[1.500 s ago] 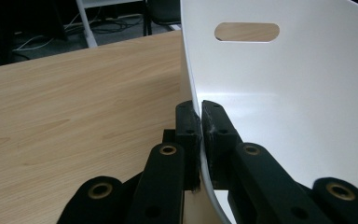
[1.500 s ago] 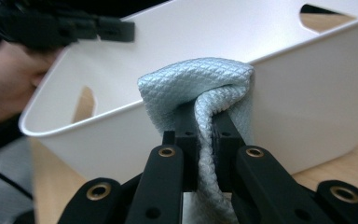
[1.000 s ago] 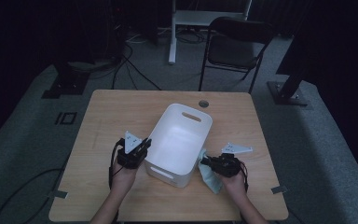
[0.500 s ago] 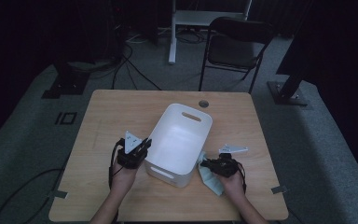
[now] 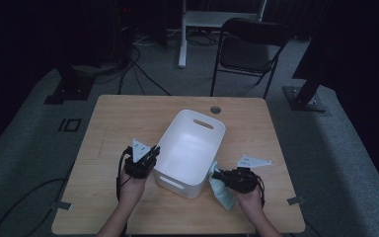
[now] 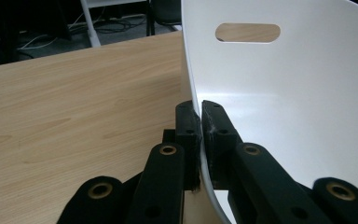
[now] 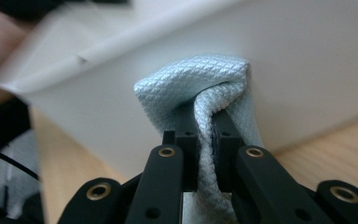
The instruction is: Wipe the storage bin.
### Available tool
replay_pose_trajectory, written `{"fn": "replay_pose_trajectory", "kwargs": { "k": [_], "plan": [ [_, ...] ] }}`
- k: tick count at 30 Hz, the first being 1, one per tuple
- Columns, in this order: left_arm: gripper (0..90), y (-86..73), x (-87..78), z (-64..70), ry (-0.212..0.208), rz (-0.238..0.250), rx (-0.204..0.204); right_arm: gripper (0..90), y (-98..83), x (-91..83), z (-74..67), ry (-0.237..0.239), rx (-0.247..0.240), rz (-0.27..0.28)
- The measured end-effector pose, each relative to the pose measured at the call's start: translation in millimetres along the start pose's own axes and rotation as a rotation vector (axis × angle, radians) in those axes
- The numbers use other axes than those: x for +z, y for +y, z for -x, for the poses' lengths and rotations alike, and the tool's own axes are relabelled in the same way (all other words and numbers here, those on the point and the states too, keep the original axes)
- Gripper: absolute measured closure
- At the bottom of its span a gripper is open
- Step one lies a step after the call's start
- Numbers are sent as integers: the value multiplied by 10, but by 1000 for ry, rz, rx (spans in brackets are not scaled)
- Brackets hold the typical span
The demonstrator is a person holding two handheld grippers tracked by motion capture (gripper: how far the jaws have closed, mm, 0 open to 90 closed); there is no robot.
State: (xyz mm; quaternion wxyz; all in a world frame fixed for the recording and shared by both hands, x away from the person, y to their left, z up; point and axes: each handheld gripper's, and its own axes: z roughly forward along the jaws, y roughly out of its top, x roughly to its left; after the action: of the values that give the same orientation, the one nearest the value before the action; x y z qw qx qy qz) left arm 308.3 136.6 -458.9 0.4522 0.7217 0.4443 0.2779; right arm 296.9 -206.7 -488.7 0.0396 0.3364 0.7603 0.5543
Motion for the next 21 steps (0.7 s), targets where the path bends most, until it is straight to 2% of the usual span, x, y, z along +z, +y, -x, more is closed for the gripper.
{"fn": "replay_pose_trajectory", "kwargs": {
  "k": [2, 5, 9, 21],
  "plan": [
    [864, -1, 0, -2, -2, 1, -3, 845, 34, -27, -53, 14, -14, 24],
    [864, -2, 0, -7, -10, 2, -2, 845, 30, 0, -62, 2, -27, 20],
    [863, -1, 2, -3, -8, 2, -1, 845, -30, 64, -2, -22, -10, -8],
    [861, 1, 7, 4, -10, 3, -3, 845, -142, 167, 160, -47, 24, -71]
  ]
}}
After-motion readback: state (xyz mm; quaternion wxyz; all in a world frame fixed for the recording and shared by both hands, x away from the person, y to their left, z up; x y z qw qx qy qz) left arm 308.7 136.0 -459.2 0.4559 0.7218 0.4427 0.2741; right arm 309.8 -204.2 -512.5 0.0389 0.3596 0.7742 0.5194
